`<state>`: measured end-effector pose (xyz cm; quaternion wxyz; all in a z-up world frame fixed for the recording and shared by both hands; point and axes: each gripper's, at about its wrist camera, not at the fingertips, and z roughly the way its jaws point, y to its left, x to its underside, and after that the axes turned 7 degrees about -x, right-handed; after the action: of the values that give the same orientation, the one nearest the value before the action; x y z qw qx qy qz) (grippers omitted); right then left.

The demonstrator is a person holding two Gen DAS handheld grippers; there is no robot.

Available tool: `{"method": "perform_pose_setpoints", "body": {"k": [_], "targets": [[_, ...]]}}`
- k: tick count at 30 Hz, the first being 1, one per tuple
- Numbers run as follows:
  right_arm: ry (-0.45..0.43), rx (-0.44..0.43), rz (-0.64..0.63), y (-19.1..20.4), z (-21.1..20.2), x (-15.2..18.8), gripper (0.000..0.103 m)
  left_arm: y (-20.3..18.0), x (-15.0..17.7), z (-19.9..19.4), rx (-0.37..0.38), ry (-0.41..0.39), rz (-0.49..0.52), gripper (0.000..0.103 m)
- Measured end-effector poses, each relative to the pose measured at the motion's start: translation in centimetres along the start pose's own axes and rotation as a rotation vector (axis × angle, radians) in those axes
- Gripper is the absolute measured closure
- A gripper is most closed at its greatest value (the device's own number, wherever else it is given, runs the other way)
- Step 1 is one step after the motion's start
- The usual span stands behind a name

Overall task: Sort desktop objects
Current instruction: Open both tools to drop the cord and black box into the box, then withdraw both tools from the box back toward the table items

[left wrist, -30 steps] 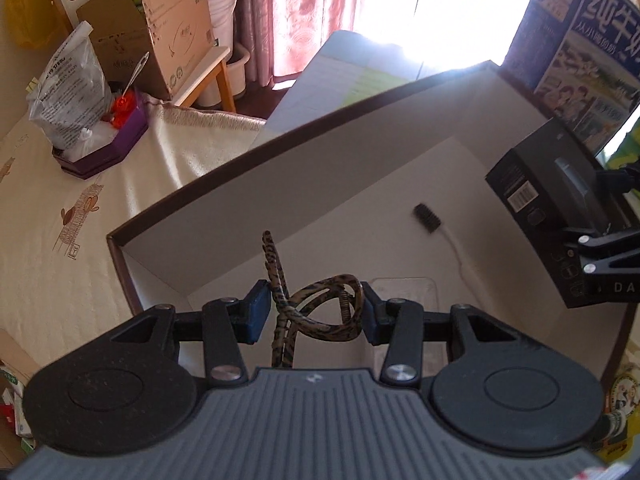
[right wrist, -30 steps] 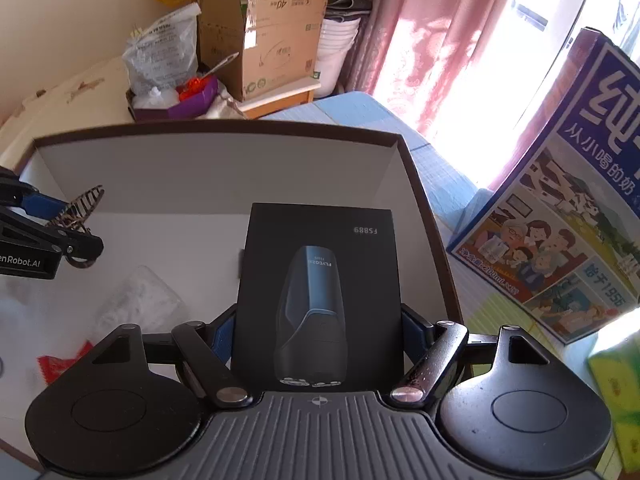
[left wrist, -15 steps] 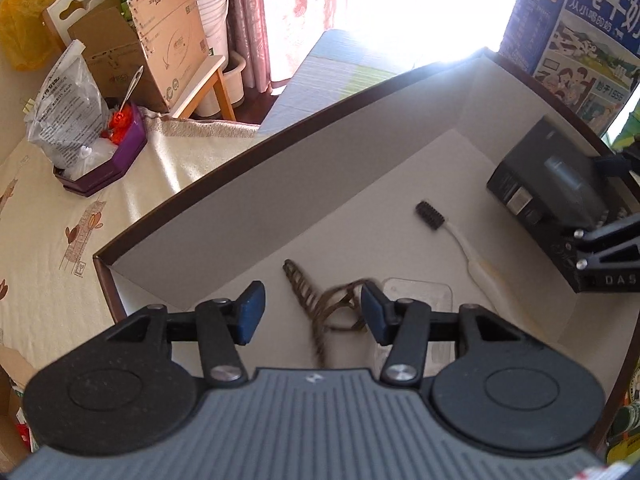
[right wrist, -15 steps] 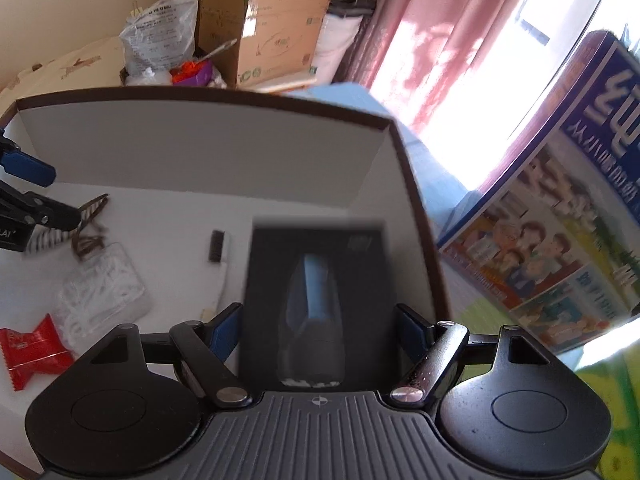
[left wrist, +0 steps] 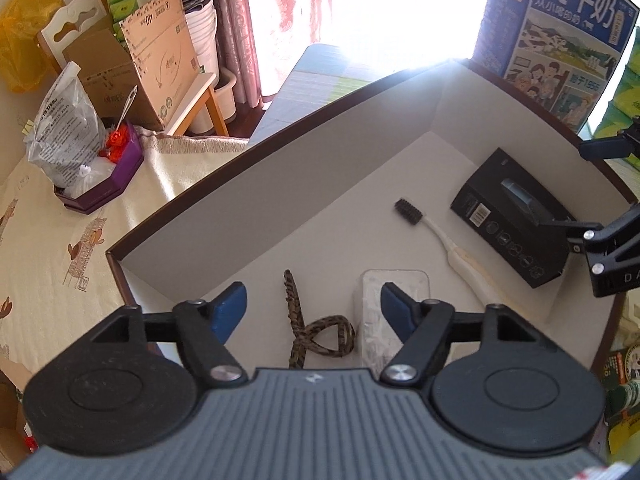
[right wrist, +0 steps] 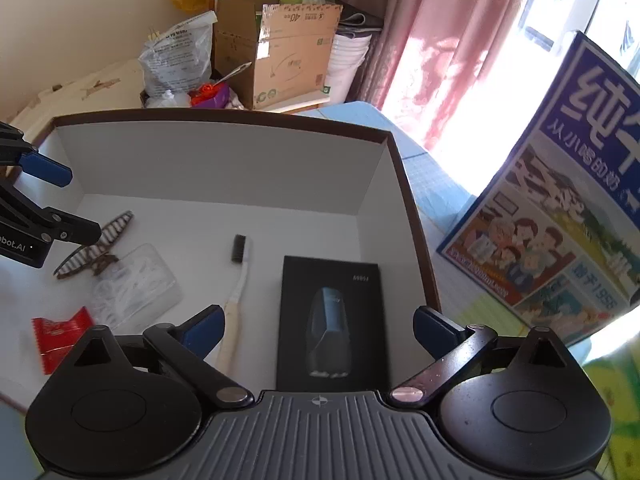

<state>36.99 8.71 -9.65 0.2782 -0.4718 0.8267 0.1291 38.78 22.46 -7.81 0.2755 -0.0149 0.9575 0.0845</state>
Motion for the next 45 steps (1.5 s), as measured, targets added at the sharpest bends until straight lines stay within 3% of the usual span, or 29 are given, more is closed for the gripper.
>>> {"method": "perform_pose_setpoints", "body": {"k": [16, 23, 45], "targets": [[-0.066, -0.054, 0.057, 1.9, -5.6, 1.1, 0.002, -0.4, 0.9, -6.3, -0.025, -0.070, -0.016, 0.019], [-0.124, -0.075, 0.071, 3.6, -9.2, 2.3, 0.002, -1.1, 2.1, -10.1, -0.001, -0.120, -0.022, 0.017], [-0.254, -0.109, 0.203, 9.5, -20.1, 9.7, 0.002, -3.7, 9.7, -20.5, 0.012, -0.227, -0.013, 0.016]]}}
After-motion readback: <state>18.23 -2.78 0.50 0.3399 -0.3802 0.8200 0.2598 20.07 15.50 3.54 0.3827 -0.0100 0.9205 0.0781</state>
